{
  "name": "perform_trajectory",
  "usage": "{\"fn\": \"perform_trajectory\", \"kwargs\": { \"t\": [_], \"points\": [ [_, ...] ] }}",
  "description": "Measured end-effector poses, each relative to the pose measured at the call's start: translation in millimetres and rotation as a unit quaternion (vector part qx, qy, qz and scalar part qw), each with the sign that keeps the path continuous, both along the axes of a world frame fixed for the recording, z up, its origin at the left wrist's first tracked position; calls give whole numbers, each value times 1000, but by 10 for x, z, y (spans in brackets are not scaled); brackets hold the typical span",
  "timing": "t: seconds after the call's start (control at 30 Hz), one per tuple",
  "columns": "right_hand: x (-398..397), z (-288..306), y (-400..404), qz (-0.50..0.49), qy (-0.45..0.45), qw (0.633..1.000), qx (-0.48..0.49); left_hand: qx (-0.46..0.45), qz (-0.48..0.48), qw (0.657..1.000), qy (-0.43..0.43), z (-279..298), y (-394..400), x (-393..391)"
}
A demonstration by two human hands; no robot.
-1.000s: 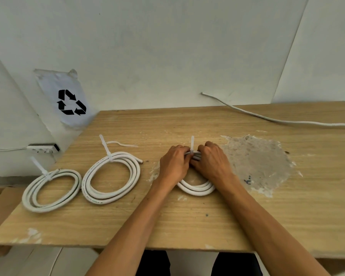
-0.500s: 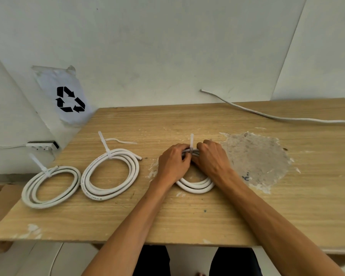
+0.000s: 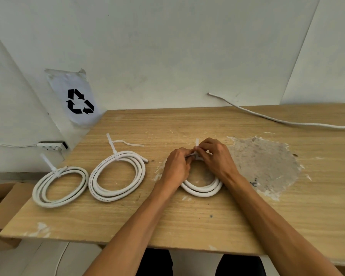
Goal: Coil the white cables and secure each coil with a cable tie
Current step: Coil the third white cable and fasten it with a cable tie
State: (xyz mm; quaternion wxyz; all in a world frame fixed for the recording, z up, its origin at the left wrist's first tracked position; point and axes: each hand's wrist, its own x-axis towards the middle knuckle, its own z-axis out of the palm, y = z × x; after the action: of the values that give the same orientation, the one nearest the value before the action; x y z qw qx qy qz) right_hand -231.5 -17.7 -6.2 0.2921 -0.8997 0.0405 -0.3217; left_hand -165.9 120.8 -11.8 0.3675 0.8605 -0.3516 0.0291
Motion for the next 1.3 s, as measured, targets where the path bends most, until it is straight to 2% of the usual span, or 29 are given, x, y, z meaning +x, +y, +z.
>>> {"fn": "perform_trajectory", "kwargs": {
  "t": [0.1, 0.2, 0.27, 0.4, 0.47, 0.63, 0.77, 0.87, 1.17, 1.3],
  "points": [
    [-14, -42, 28, -6, -36, 991, -126, 26, -14, 999, -22, 26, -19, 17],
    [-40, -51, 29, 6, -47, 982, -185, 47, -11, 998, -40, 63, -6, -23],
    [-47, -43, 35, 3, -40, 986, -163, 63, 3, 997, -52, 51, -13, -48],
    [-59, -14, 75, -35, 4, 999, -32, 126, 32, 988, -83, 44, -26, -132],
    [-72, -15, 79, -39, 18, 999, -12, 142, 34, 986, -77, 34, -18, -173],
    [-140, 26, 51, -20, 16, 999, 40, 43, 67, 997, -17, 9, 26, -226],
    [-184, 25, 35, -48, 37, 997, 41, 35, 84, 996, 22, 34, 55, -176],
    [-227, 13, 7, -98, 103, 989, 51, 31, 91, 994, 42, 106, 84, -67],
    [-237, 119, 135, -150, 244, 958, 34, 149, 29, 984, 94, 264, 292, 99],
    [-304, 166, 237, -189, 303, 934, -10, 156, 28, 983, 91, 220, 305, 44]
  ]
}}
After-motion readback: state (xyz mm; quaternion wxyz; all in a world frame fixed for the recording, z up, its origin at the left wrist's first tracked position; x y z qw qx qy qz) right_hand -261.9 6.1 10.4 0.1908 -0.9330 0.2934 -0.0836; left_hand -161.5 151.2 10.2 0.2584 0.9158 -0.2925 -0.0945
